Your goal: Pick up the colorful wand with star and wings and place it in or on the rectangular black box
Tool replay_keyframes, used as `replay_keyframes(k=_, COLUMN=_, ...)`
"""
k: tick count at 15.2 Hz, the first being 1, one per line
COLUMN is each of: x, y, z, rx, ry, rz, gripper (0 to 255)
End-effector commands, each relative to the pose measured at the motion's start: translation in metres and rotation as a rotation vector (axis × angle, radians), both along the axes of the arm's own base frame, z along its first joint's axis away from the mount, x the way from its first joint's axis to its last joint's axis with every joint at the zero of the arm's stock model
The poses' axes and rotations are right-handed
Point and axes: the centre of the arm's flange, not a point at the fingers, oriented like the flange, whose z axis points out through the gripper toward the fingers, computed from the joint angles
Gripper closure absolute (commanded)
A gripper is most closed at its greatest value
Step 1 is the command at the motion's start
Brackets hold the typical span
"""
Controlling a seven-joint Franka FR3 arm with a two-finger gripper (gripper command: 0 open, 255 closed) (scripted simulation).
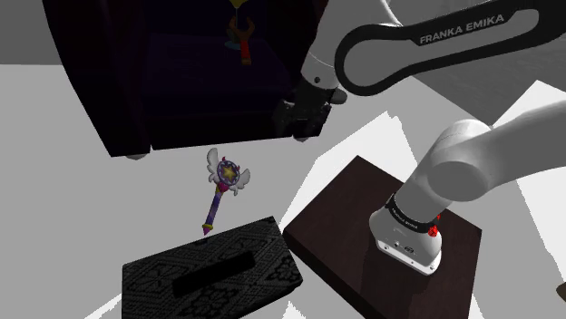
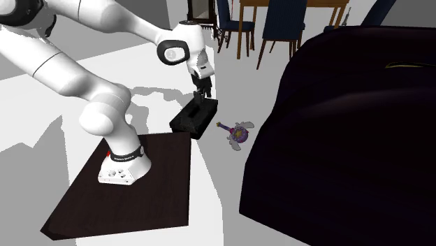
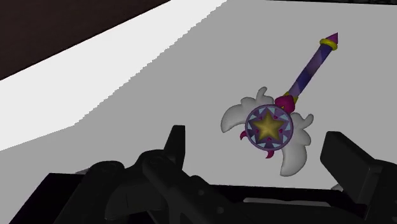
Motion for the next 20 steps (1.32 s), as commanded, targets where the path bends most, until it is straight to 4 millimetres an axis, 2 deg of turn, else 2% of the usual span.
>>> replay_keyframes(k=1, x=0.006, y=0.016, z=-0.023, rx=0.007, ry=-0.012, rz=-0.046, gripper=0)
replay_keyframes(k=10, x=0.034, y=0.08, z=-0.119, rx=0.032, ry=-0.054, rz=-0.238, gripper=0)
replay_keyframes(k=20, x=0.084, y=0.145, z=-0.222, rx=0.059, ry=-0.101, rz=-0.452, gripper=0)
